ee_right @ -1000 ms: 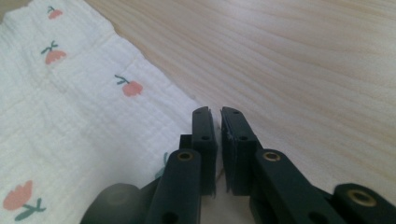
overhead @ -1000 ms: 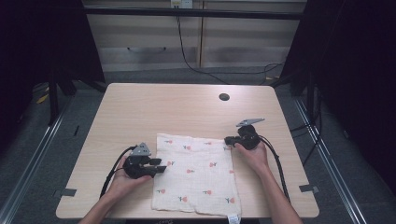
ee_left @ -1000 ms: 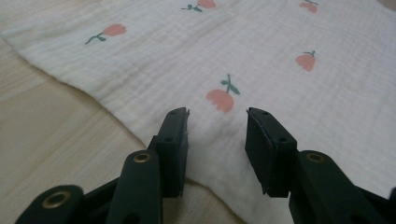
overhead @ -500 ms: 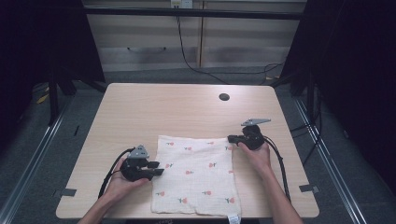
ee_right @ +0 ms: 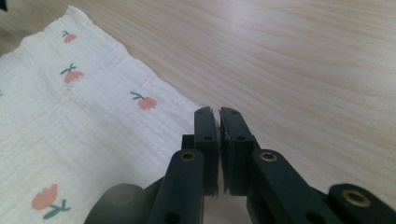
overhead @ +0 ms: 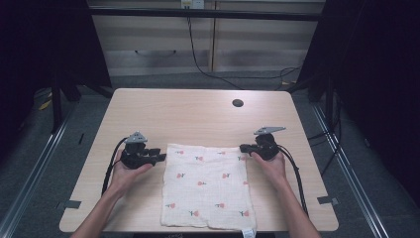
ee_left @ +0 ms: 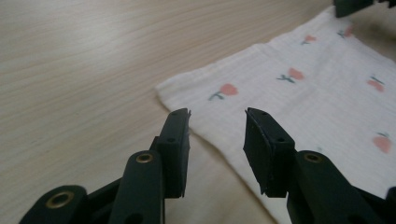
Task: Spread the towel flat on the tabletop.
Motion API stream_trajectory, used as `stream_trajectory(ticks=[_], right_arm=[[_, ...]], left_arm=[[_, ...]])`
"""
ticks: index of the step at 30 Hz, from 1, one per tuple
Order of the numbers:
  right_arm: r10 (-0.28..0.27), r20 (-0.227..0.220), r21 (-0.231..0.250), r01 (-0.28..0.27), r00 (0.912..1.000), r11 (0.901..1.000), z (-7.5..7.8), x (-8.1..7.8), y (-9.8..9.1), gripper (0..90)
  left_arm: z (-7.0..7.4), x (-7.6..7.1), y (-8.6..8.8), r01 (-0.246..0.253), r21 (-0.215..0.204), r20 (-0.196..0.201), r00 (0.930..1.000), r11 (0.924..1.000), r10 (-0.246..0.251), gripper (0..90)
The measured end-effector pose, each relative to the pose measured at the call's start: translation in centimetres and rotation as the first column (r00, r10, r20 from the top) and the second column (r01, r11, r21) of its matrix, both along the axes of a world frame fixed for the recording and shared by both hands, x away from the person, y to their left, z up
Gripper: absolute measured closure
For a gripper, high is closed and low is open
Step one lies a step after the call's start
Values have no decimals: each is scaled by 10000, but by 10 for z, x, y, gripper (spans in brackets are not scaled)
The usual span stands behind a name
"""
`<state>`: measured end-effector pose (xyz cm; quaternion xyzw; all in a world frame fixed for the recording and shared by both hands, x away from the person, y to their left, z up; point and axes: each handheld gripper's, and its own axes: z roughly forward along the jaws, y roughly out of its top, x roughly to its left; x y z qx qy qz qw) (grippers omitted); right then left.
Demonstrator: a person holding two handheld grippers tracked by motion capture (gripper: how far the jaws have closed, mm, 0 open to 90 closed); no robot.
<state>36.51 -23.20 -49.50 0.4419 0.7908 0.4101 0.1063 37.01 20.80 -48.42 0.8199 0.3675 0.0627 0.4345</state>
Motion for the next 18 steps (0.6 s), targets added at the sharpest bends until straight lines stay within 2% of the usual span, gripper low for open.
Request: stream_trajectory(ticks=[2, 4, 8, 9, 12, 13, 14, 15, 17, 18], right_arm=[[64, 55, -49, -64, 10000, 10000, 1, -1, 1, 867], [103, 59, -2, -103, 9999, 9999, 1, -1, 2, 868], [162, 21, -58, -162, 9999, 9999, 0, -2, 4, 869], [194, 57, -62, -194, 9998, 9998, 0, -2, 5, 869], [200, 26, 4, -200, 9998, 9998, -1, -2, 5, 869], [202, 30, -7, -202, 9998, 9998, 0, -2, 4, 869], [207, 48, 12, -207, 9998, 9998, 0, -2, 4, 869], [205, 50, 37, -205, 9998, 9998, 0, -3, 3, 868], [156, 49, 97, -157, 9999, 9998, 1, -3, 2, 868], [155, 48, 113, -156, 9999, 9998, 0, -3, 1, 868]], left_arm=[[-2, 5, 0, -77, -88, -143, 9999, 9999, 76, 602], [-4, 19, -3, -267, 17, -186, 9995, 9996, 268, 596], [-3, 36, -12, -523, 628, -37, 9986, 9967, 527, 596], [-4, 39, -15, -550, 676, -128, 9984, 9962, 560, 597], [-7, 48, -21, -631, 951, -81, 9979, 9935, 642, 600], [-8, 51, -21, -614, 807, -153, 9979, 9948, 629, 599], [-9, 53, -22, -611, 844, -228, 9977, 9946, 632, 599], [-10, 54, -23, -675, 1027, -139, 9975, 9924, 693, 599], [-12, 57, -23, -665, 822, -317, 9971, 9944, 693, 590], [-13, 57, -25, -668, 980, -276, 9972, 9929, 698, 583]])
